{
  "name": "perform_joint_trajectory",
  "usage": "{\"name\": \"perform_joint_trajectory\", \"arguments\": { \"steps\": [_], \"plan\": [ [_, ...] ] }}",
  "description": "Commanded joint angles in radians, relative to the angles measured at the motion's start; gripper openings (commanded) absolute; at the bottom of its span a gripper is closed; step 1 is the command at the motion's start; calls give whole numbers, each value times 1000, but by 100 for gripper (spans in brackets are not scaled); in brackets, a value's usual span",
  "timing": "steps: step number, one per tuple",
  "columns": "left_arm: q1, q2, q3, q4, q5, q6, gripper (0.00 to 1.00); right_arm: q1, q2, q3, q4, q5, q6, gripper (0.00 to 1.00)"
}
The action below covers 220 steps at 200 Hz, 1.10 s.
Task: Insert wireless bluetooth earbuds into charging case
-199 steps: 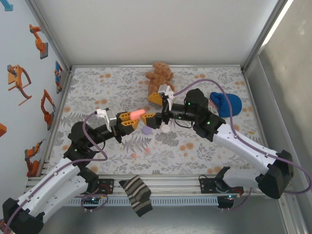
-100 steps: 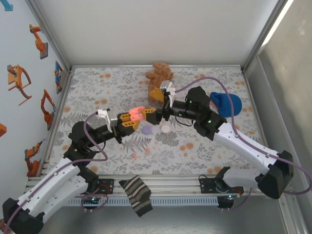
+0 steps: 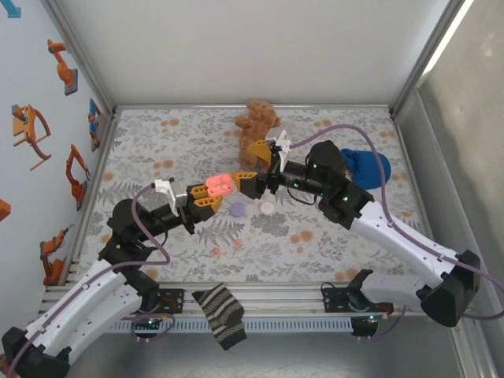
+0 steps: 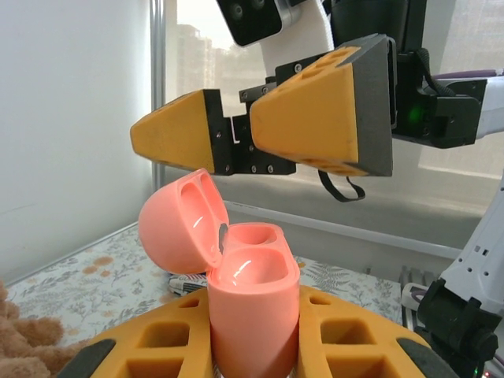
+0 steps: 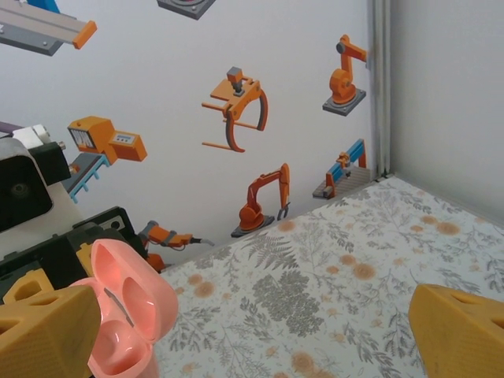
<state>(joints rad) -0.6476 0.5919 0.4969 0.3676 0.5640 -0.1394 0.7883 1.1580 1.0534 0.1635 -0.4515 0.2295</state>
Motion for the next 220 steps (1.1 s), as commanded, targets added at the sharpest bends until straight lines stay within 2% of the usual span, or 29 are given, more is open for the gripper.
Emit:
{"name": "perform_joint_trajectory", "arguments": {
  "steps": [1, 26, 49, 88, 115, 170, 220],
  "plan": [
    [-3, -46, -4, -62, -37, 30, 0, -5, -43, -18, -5, 90, 14, 99],
    [-4, -112, -4, -150, -90, 44, 0, -4, -54, -23, -84, 152, 31, 98],
    [-3, -178, 6, -250, -120, 57, 0, -5, -36, 11, -244, 197, 72, 95],
    [-3, -286, 29, -381, -185, 71, 0, -5, 41, 31, -390, 139, 175, 82],
    [-3, -333, 62, -464, -226, 90, 0, 8, 95, -10, -374, 69, 266, 75],
    [-3, -377, 103, -508, -209, 96, 0, 132, 235, -41, -358, 81, 334, 69],
    [-4, -386, 126, -493, -180, 87, 0, 219, 419, 11, -377, 63, 340, 54]
  ]
}}
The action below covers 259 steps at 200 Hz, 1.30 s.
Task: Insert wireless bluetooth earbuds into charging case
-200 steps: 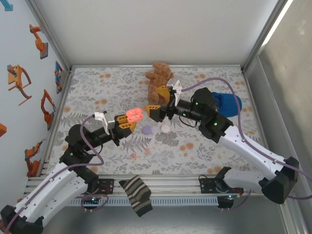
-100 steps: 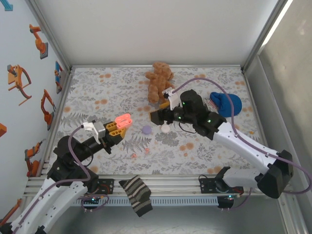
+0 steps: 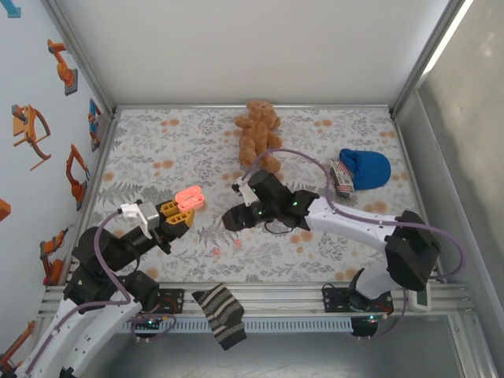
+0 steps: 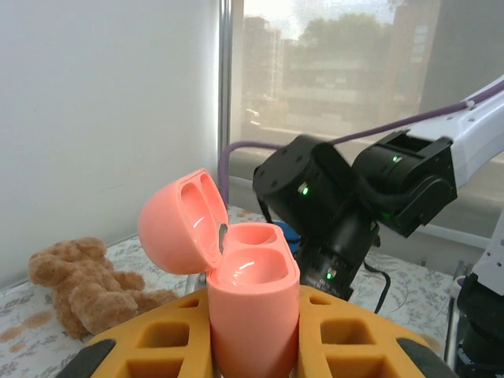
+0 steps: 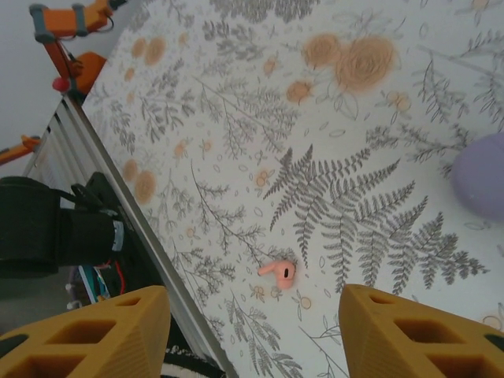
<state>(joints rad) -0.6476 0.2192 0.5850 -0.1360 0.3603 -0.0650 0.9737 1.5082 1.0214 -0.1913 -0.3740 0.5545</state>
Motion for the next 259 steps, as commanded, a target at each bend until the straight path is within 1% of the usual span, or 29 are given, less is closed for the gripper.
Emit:
{"name": "perform_joint_trajectory", "arguments": {
  "steps": [1, 55, 126, 163, 206, 259],
  "plan": [
    [-4, -13, 39, 9, 23, 12, 0, 35, 72, 45, -24, -13, 15, 54],
    [-4, -42, 50, -8, 20, 2, 0, 102, 226, 105, -37, -12, 13, 49],
    [-4, -46, 51, -15, 20, -4, 0, 126, 367, 177, -66, -12, -7, 41],
    [-4, -49, 49, -21, 16, -4, 0, 130, 410, 202, -91, -14, -21, 39],
    [-4, -46, 45, -19, 12, -5, 0, 132, 439, 210, -97, -20, -34, 37],
    [-3, -43, 44, -19, 9, -4, 0, 132, 463, 223, -100, -36, -38, 33]
  ]
}}
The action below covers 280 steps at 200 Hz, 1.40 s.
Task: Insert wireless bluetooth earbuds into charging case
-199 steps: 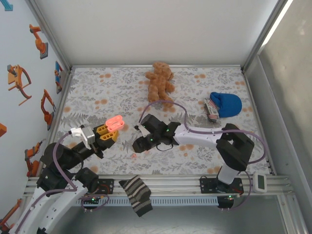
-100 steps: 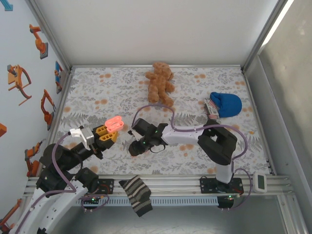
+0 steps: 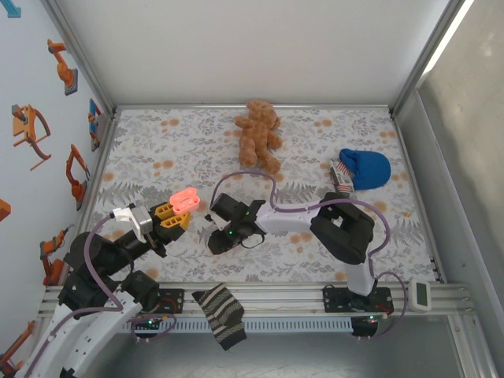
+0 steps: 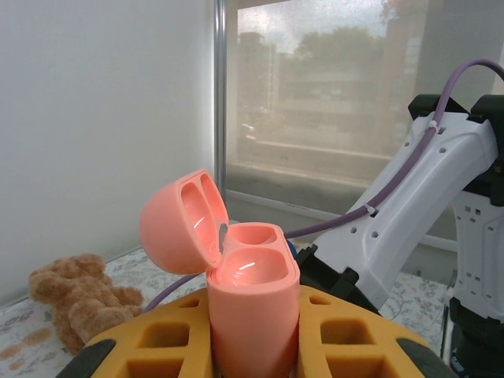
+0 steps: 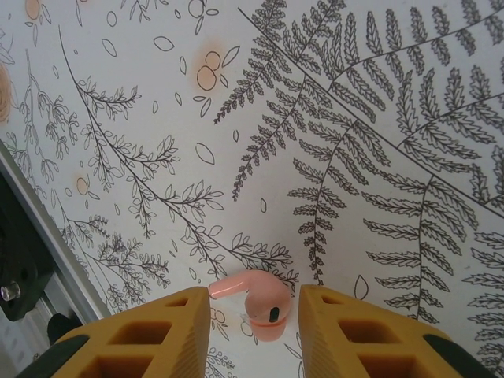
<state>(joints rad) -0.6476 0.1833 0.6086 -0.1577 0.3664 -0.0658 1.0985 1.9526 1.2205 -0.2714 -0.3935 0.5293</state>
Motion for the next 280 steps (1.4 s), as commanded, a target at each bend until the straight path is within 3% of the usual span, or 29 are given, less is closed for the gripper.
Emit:
{"name": "perform_joint_trajectory", "arguments": {
  "steps": [1, 280],
  "plan": [
    [-4, -7, 20, 3, 3, -4, 0, 8, 18, 24, -21, -16, -13, 33],
    [-4, -36, 16, -36, -26, -3, 0, 44, 67, 82, -111, 64, -49, 22]
  ]
}}
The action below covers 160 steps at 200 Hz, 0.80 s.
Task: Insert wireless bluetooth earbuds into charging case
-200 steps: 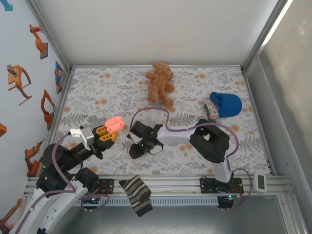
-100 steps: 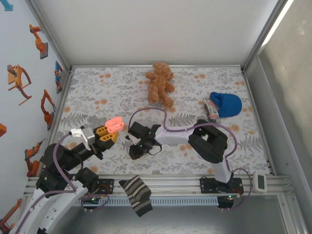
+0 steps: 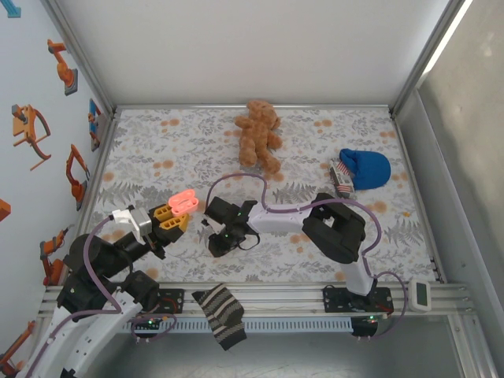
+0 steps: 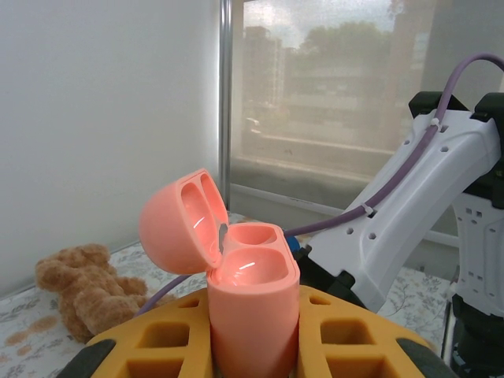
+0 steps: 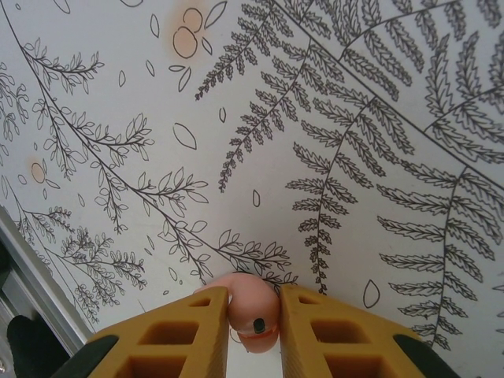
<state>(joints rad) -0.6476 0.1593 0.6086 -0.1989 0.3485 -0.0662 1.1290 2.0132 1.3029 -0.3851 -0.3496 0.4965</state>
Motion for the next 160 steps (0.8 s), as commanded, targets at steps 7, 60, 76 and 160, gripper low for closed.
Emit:
{"name": "perform_joint_trajectory", "arguments": {
  "steps": [7, 60, 76, 160],
  "plan": [
    [-3, -11, 17, 6, -8, -3, 0, 13, -1, -2, 5, 21, -16, 22],
    [-4, -11, 18, 7, -6, -3, 0, 13, -49, -17, 21, 36, -34, 22],
    [-4, -11, 20, 7, -6, -4, 0, 14, -64, -21, 24, 40, -41, 21],
    [-4, -10, 16, 6, -5, -6, 0, -19, -218, -69, 3, 108, -93, 21]
  ]
}}
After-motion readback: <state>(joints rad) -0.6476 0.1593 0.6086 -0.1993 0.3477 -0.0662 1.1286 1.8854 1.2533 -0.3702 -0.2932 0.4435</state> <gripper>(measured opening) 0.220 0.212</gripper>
